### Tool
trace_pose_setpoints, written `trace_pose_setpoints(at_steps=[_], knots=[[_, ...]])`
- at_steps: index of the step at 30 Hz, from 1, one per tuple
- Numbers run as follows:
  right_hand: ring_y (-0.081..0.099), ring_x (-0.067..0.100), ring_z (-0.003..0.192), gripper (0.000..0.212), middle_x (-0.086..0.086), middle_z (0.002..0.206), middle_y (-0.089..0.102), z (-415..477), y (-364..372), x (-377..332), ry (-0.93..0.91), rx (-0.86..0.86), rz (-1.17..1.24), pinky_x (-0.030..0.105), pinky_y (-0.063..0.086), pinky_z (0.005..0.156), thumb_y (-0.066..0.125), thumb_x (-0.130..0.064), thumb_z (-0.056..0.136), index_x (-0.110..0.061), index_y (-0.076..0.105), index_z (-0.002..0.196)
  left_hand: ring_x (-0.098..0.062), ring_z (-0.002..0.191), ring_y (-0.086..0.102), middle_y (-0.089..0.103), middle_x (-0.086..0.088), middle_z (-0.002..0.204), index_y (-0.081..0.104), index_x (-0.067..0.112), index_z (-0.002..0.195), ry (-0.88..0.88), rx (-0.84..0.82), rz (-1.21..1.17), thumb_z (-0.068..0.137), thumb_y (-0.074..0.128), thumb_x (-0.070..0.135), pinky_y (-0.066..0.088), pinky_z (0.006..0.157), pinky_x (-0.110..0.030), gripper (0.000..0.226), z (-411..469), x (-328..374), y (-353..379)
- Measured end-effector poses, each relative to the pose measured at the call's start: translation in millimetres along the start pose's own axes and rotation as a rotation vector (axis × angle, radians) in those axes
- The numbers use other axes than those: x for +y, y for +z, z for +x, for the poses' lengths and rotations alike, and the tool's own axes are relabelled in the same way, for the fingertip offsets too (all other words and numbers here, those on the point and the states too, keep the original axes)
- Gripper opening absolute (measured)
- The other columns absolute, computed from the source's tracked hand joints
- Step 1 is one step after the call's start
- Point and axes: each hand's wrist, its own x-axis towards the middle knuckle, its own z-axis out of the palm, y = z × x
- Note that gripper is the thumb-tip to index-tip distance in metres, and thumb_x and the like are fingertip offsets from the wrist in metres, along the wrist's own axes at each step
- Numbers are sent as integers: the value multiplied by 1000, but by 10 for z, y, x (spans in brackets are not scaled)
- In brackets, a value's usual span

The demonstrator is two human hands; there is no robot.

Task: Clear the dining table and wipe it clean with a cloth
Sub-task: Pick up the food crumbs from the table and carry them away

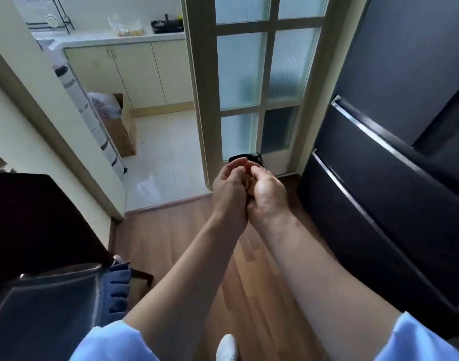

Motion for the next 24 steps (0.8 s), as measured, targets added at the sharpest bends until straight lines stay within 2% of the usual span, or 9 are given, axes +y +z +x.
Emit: trace_pose_setpoints(at_steps=[5,7,10,13,15,17,19,21,24], knots=[[63,10,46,24,4,56,63,1118,395,-340,-28,39,-3,16,48,44,47,-3,94,-7,61,75,-15,77,64,66,-6,82,64,13,88,-40,-20,36,90,43,0,55,69,-20,25,1169,66,509],[61,9,42,25,2,50,62,1551,475,-476,-27,53,-5,15,46,42,46,-3,94,-8,59,73,-18,80,63,66,-7,84,64,12,89,-54,-6,69,88,42,-1,54,76,-25,26,1569,27,725],[63,12,47,21,9,65,63,2219,512,-602,1,57,-57,18,49,44,46,-4,94,-4,60,78,-21,87,62,66,-12,92,65,12,86,-78,35,104,87,41,-2,53,84,-31,28,2158,-94,988],[62,19,63,19,15,80,61,2992,533,-736,80,45,-117,20,53,51,45,-8,94,0,61,88,-18,78,61,65,-9,82,65,14,79,-107,84,113,87,40,-2,53,70,-25,31,2822,-269,1252],[59,21,66,22,14,77,59,3415,531,-805,131,49,-150,24,52,57,45,-8,94,-1,60,79,-16,71,60,64,-7,77,65,13,77,-138,113,99,87,40,-2,50,62,-21,31,3211,-400,1371],[58,22,68,24,14,77,58,3867,537,-888,193,26,-164,28,51,65,45,-9,94,-2,58,75,-16,71,61,64,-7,76,66,11,79,-160,142,68,88,41,-1,49,61,-22,30,3666,-560,1509],[61,23,73,23,15,80,60,4306,533,-952,240,9,-200,30,53,71,45,-11,93,-2,60,78,-16,71,60,63,-5,75,67,8,89,-180,169,63,89,43,2,48,63,-24,25,4124,-742,1630],[62,21,67,27,12,75,62,4722,525,-983,281,21,-241,28,55,65,44,-13,94,-4,60,75,-16,72,60,63,-4,77,67,9,93,-222,223,39,90,44,6,49,66,-26,24,4548,-922,1698],[58,19,63,30,10,70,57,5273,516,-976,356,59,-268,27,51,62,40,-11,94,-4,56,69,-16,71,60,63,-4,75,64,10,84,-265,267,17,91,44,7,48,63,-26,22,5043,-1137,1763]])
